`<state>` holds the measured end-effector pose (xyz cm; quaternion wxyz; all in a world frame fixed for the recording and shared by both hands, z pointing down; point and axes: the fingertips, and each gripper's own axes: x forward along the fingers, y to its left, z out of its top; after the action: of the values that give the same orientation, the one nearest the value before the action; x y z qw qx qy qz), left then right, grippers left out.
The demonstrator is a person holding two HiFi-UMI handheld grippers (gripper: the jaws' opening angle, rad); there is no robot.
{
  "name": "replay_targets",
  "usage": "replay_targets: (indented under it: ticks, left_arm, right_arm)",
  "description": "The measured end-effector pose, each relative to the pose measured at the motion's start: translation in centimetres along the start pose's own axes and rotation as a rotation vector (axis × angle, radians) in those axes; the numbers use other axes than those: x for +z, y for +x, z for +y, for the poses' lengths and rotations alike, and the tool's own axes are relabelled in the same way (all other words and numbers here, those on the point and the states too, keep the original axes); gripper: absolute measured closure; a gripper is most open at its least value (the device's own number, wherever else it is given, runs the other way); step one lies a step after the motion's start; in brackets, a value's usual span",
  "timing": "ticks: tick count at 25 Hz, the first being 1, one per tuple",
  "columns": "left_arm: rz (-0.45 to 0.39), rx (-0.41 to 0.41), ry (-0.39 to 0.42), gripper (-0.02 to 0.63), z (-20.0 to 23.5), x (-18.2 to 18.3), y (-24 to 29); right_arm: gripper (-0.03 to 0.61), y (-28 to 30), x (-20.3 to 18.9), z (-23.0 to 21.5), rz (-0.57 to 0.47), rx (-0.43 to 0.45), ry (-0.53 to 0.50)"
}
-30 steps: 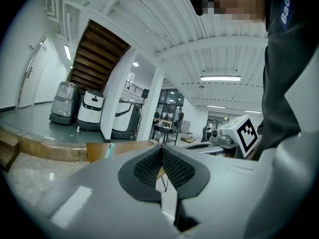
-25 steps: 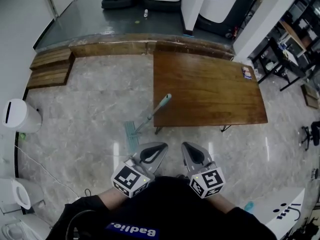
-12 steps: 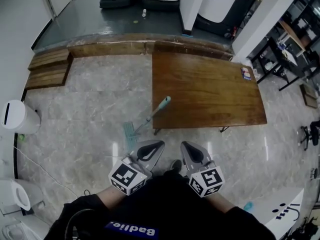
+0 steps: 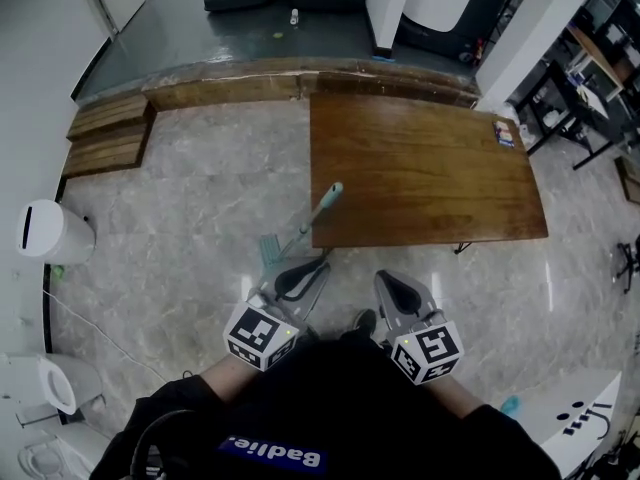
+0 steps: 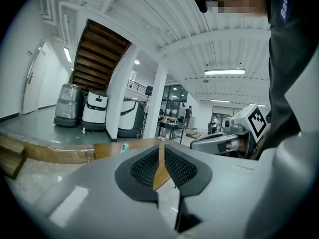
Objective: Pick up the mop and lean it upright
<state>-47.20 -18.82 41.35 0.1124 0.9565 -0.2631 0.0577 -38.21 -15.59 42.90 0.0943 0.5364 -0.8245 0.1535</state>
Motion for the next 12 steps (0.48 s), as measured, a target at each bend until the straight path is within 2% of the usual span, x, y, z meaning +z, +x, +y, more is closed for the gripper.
replay_targets:
  ticks: [12]
  left_arm:
    - [0.093,0.071,0.070,0.501,2.3,-2.4,2.8]
  right_arm:
    - [0.569,-1.1,-0.5,-3.2,0.008,-0.024,0.027]
